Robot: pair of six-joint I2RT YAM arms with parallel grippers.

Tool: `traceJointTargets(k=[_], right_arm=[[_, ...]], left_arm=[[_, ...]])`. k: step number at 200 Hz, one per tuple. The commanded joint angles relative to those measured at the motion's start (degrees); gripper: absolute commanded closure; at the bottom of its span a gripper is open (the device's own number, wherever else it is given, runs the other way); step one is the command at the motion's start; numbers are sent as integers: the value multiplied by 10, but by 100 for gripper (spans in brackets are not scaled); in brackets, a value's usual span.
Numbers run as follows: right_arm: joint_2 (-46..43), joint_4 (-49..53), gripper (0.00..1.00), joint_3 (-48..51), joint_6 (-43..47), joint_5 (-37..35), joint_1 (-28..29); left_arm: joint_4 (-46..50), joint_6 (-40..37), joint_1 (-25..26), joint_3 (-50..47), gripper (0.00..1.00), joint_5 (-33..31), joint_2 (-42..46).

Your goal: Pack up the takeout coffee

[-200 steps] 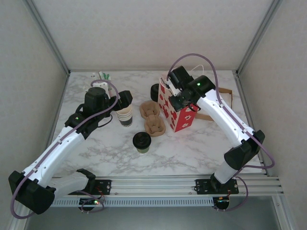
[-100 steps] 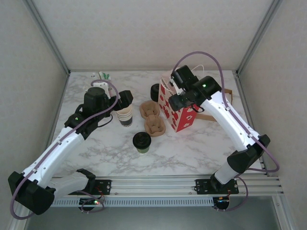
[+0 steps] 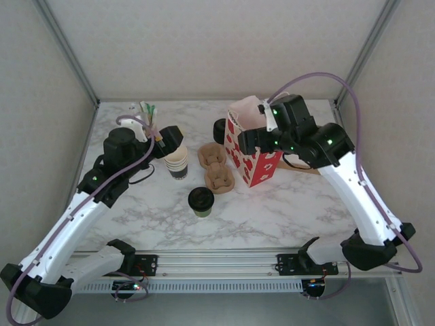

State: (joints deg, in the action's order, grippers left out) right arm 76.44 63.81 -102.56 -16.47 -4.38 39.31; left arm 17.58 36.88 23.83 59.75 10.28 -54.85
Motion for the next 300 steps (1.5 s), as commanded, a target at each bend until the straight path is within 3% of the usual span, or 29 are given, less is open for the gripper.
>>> traceJointTargets(k=[1,43,63,96,159,201,274,300], right_arm=[[-24,-55,1,24,-60,68,12],[18,-49,1,4,-45,-60,134],[66,-29,1,-37,-33,-120,192],[150,-16,1,-80,-30,-134,237],[326,48,1,-188,-29,-196,231],[395,58,23,-207,-43,-187,203],[480,85,40,-226,-103,-126,135],[482,69,40,-204,-111,-107,120]], left_arm=[[35,16,-2,6,1,-32,24],[22,26,-3,-43,0,-76,55],[3,-6,-4,-76,0,-119,81],[3,-28,-5,-117,0,-172,115],[-30,-20,-7,-200,0,-167,150],[-56,-18,-6,-225,0,-164,158],[-97,-27,-6,-241,0,-114,136],[-101,-31,-7,-242,0,-113,136]])
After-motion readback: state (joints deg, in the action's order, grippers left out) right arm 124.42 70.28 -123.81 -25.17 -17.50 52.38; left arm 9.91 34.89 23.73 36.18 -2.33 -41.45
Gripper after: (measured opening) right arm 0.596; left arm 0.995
